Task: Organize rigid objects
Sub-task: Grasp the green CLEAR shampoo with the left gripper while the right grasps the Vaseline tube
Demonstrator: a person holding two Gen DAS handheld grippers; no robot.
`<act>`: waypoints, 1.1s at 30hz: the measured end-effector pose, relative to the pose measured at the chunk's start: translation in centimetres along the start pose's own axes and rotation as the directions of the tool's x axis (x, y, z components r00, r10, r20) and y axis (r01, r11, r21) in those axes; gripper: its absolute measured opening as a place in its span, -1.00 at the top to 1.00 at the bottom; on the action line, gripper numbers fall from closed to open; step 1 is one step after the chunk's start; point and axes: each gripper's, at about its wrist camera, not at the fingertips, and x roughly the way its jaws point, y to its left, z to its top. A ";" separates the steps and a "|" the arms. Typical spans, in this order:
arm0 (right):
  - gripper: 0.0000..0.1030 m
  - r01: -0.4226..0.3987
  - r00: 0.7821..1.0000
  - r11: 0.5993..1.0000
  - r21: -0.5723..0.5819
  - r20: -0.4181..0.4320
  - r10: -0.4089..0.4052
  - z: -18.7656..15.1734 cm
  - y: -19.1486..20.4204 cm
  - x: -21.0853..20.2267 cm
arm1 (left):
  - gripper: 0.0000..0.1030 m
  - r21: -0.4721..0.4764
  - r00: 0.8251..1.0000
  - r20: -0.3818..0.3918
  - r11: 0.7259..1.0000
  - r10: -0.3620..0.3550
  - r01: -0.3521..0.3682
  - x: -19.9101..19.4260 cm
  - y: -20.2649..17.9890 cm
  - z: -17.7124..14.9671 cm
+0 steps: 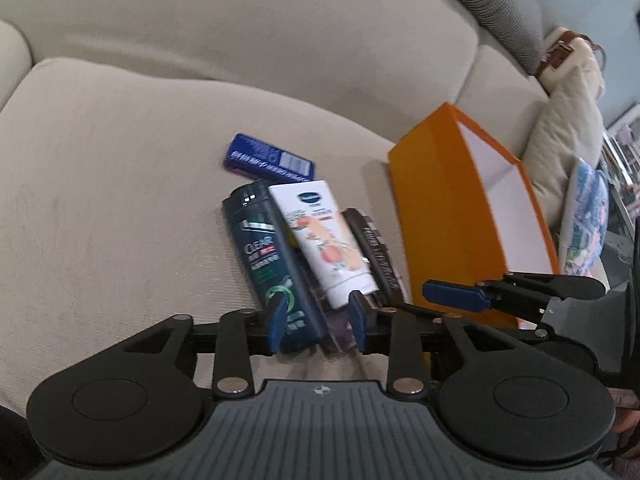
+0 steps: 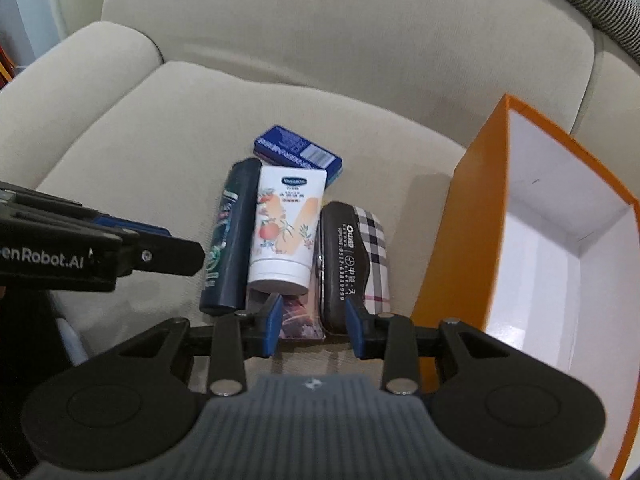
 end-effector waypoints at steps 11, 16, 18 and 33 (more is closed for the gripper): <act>0.30 -0.030 0.999 0.999 0.013 -0.028 0.030 1.3 -1.0 3.1 | -0.06 -0.085 0.999 -0.033 0.996 0.023 -0.026 3.3 1.6 0.6; 0.30 -0.032 0.999 0.999 -0.003 -0.021 0.032 2.0 -1.1 3.2 | -0.03 -0.105 0.996 -0.045 0.991 0.081 -0.085 4.4 2.1 1.2; 0.30 -0.035 0.999 0.999 0.003 -0.008 0.035 2.4 -1.2 2.9 | -0.02 -0.123 0.996 -0.060 0.990 0.066 -0.073 4.8 2.3 1.6; 0.11 -0.163 0.985 0.979 0.120 -0.043 0.169 6.0 -0.7 6.4 | 0.07 -0.182 0.986 -0.088 0.971 0.141 -0.155 3.7 4.5 1.8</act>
